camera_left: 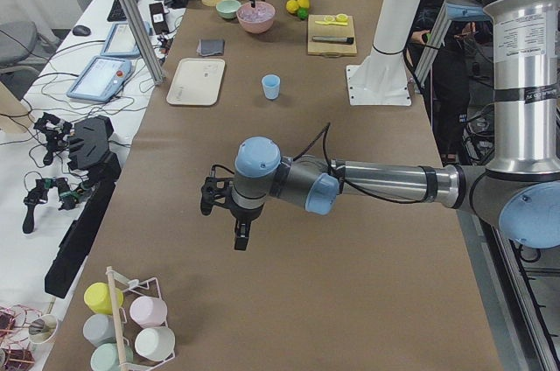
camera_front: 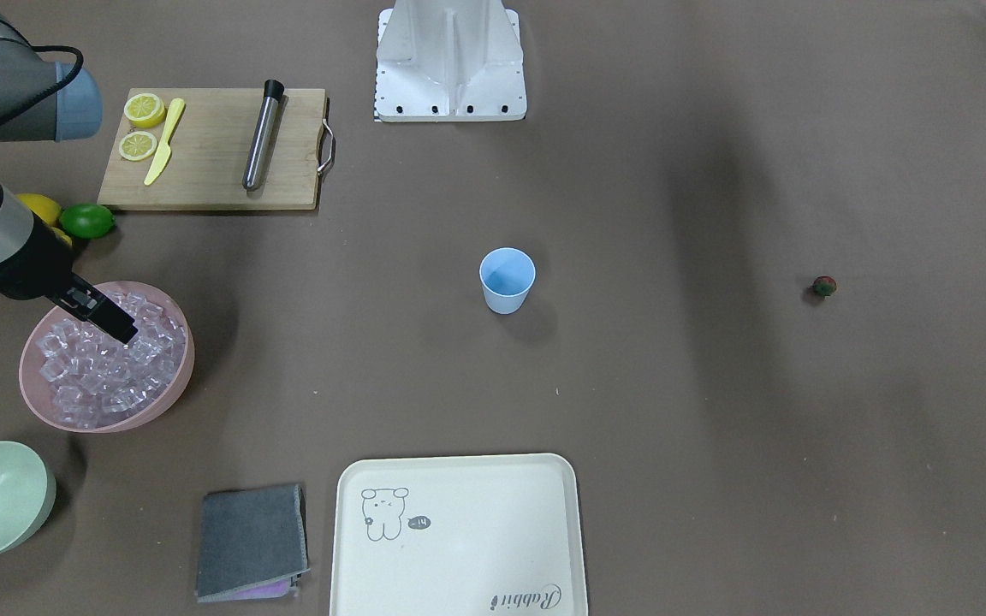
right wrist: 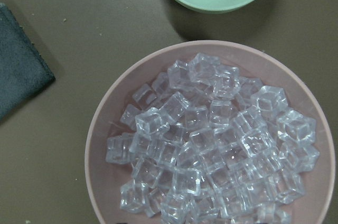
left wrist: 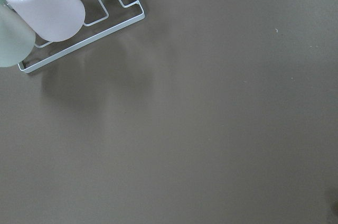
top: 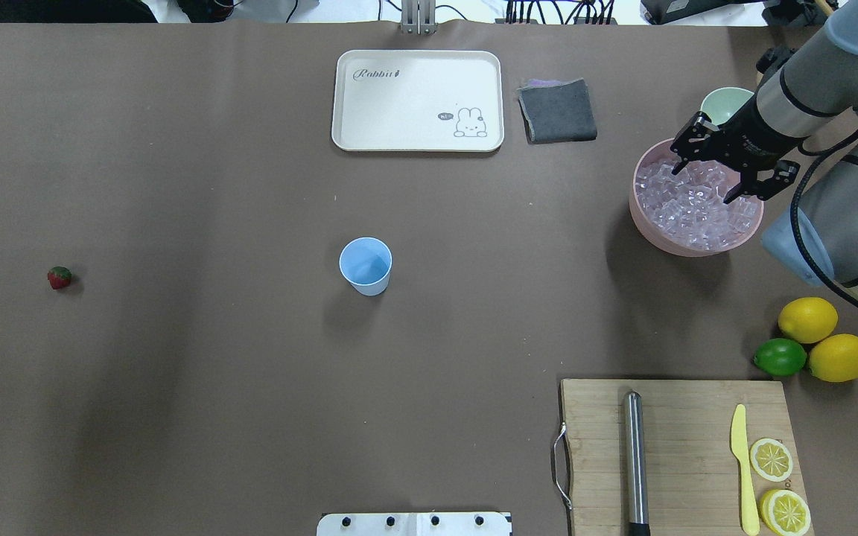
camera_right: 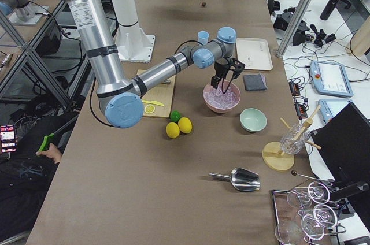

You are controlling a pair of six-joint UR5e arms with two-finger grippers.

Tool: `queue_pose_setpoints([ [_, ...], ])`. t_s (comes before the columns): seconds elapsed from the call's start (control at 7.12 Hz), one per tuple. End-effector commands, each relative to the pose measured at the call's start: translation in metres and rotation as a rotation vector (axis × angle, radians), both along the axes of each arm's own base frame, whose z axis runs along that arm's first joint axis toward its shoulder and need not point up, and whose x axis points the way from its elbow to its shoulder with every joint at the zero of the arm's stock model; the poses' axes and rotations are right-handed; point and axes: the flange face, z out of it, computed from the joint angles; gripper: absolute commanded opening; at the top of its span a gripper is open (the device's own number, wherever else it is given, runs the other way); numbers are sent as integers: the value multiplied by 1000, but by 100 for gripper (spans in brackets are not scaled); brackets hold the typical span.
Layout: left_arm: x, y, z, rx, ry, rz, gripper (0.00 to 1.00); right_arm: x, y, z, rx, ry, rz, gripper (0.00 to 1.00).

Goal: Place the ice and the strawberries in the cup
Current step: 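Move the right gripper over the pink bowl of ice cubes, then lower the right gripper into the ice and grasp an ice cube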

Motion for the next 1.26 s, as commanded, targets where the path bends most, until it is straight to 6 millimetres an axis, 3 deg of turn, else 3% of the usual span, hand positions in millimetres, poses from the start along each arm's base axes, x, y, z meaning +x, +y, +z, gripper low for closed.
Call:
queue_pose_setpoints([
  [0.0,0,-1,0,1,0,0,98,-19,-11,29,3,-8,5,77],
  [0.7,0,0,0,-1,0,0,98,-53,-9,43,9,35,-9,77],
  [1.12,0,1,2,-4,0,0,98,-57,-10,42,9,35,-14,76],
])
